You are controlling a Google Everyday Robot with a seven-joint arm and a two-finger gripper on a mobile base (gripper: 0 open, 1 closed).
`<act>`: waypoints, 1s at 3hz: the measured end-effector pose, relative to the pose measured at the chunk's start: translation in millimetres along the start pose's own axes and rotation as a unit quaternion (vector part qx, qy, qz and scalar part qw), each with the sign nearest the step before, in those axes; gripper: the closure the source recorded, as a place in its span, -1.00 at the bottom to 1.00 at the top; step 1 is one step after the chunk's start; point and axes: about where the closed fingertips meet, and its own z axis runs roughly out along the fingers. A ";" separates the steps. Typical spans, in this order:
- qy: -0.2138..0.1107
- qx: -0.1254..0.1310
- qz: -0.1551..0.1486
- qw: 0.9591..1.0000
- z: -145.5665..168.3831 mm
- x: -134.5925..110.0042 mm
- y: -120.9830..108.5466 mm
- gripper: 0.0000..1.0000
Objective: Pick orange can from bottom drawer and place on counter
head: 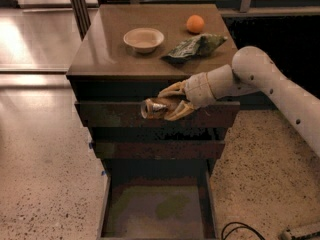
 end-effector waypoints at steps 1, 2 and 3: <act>0.000 0.029 -0.029 0.999 -32.8 -23.0 -46.5 1.00; 0.000 0.029 -0.029 0.999 -32.8 -23.0 -46.6 1.00; -0.033 0.041 -0.072 0.996 -48.3 -60.4 -82.0 1.00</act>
Offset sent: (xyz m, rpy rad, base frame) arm 0.0438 -0.0205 0.0849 0.0439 -0.1056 -0.0281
